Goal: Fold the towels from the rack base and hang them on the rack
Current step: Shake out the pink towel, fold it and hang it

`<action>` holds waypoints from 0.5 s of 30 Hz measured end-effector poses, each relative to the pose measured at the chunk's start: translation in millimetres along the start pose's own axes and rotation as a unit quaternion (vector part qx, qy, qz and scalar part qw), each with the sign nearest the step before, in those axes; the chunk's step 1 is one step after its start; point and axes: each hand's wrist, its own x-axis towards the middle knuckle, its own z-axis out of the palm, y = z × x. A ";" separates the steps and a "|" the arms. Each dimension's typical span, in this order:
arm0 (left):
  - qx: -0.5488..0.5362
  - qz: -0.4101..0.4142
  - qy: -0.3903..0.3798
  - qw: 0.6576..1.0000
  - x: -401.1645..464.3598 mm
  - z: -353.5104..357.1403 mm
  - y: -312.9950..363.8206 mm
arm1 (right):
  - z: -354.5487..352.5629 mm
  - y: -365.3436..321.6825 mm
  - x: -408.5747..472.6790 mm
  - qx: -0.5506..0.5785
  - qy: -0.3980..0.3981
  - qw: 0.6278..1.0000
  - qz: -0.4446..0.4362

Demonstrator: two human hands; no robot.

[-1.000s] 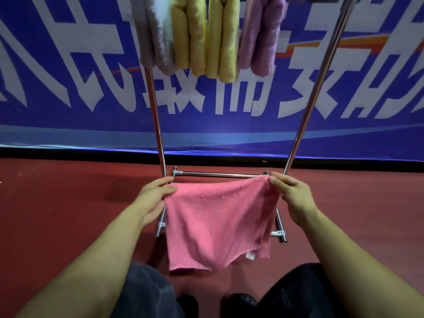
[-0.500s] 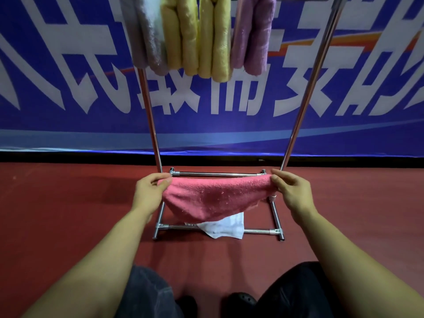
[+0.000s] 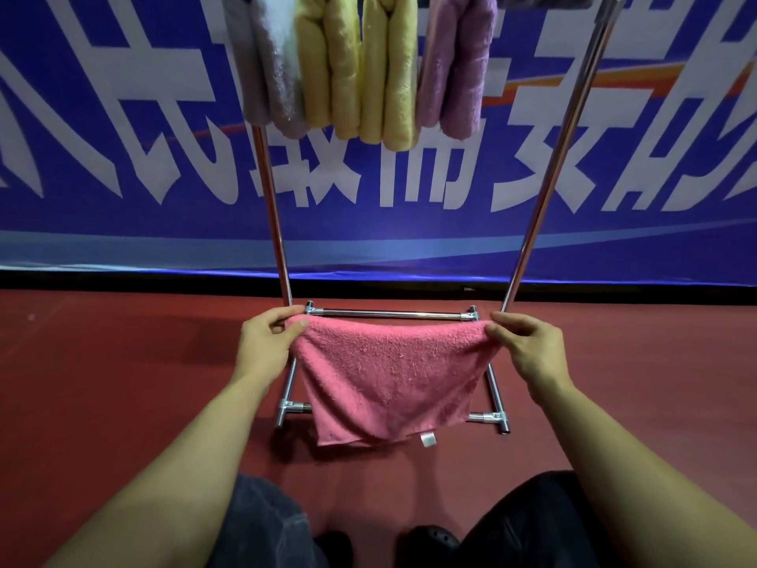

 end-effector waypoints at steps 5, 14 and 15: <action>0.085 0.016 -0.022 0.996 -0.9 -5.2 -3.2 | -4.6 5.8 5.0 -0.091 0.016 0.996 0.004; -0.063 -0.027 0.003 0.998 -6.7 -7.0 6.7 | -9.9 4.0 -0.8 0.008 0.001 1.000 0.019; -0.102 -0.053 -0.006 0.993 -5.9 -7.6 4.4 | -9.6 3.4 -1.7 0.047 -0.008 0.998 0.035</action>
